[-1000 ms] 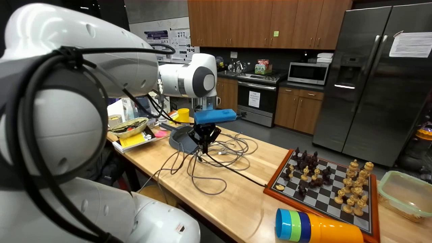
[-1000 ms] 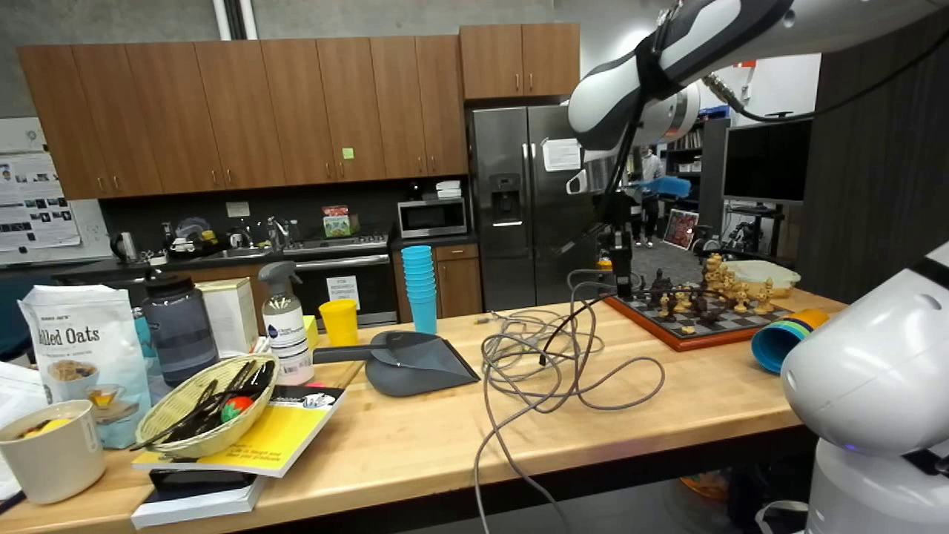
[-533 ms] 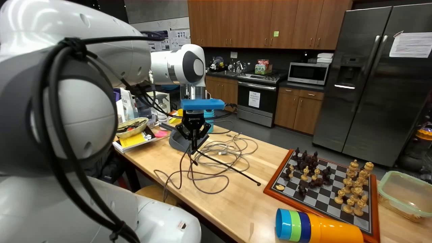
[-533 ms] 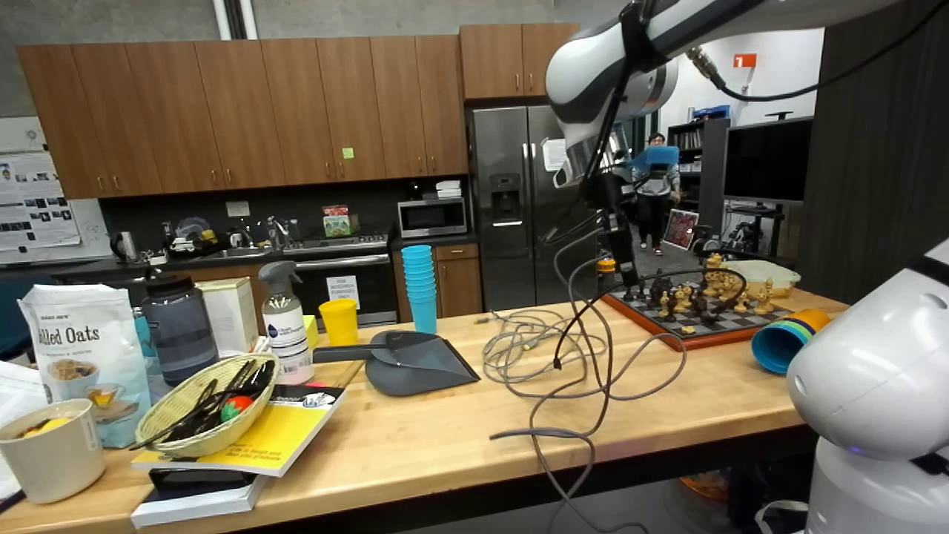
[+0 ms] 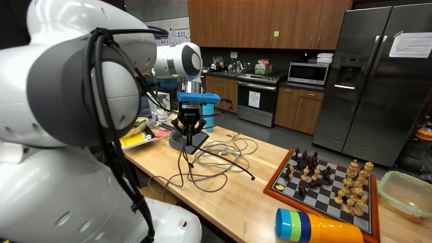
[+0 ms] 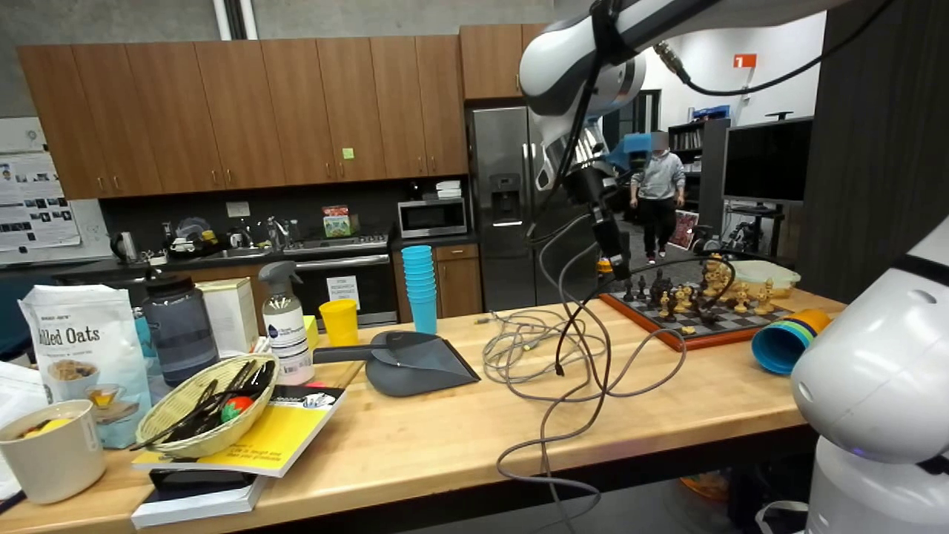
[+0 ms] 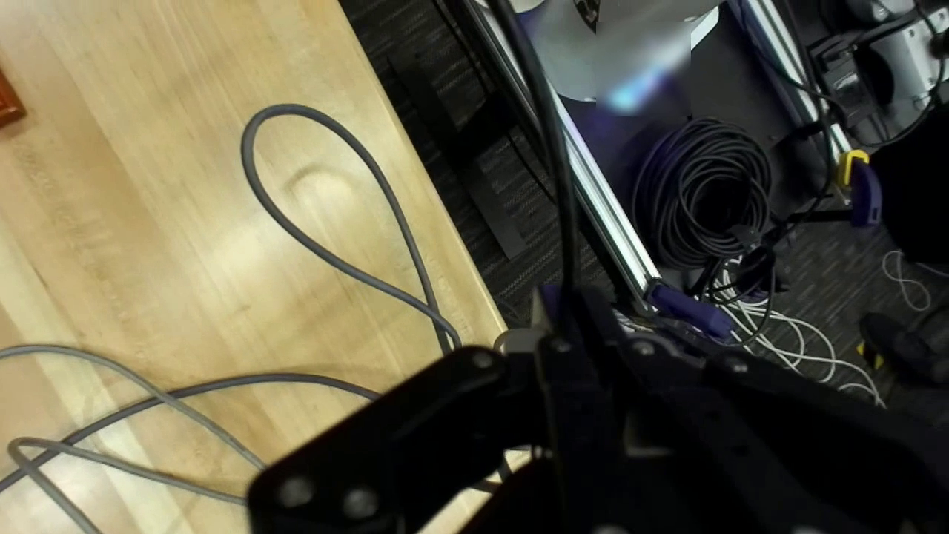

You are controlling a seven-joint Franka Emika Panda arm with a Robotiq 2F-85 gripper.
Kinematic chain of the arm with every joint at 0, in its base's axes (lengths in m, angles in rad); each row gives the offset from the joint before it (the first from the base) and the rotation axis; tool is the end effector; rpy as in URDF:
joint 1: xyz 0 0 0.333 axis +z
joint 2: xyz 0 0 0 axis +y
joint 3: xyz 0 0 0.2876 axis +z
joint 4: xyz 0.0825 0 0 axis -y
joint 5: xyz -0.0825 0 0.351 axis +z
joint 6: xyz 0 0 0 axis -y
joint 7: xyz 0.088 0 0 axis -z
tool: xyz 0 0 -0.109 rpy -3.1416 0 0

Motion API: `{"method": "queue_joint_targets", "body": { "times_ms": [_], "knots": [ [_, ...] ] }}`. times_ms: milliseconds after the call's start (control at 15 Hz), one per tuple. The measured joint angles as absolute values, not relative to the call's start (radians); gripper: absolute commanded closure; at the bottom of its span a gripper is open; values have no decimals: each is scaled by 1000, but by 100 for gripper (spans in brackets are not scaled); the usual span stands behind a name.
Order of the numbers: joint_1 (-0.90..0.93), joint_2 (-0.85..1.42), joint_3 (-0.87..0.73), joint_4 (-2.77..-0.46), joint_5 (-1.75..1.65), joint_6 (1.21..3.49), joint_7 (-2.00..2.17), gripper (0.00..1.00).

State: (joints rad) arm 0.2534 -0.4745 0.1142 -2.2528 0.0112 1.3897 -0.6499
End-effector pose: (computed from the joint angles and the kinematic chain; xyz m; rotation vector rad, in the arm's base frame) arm 0.3181 0.1287 0.4995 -2.6929 -1.4615 0.6096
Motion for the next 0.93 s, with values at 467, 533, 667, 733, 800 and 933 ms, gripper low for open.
{"method": "queue_joint_targets", "body": {
  "times_ms": [467,533,667,733,800,933],
  "knots": [
    [258,-376,136,-2150,21,1291,-639,98],
    [262,-359,145,-2128,22,1274,-629,98],
    [272,-325,171,-2078,24,1244,-598,98],
    [278,-306,186,-2051,24,1231,-580,98],
    [286,-287,203,-2023,24,1220,-560,98],
    [305,-244,239,-1967,25,1199,-520,98]
  ]
}}
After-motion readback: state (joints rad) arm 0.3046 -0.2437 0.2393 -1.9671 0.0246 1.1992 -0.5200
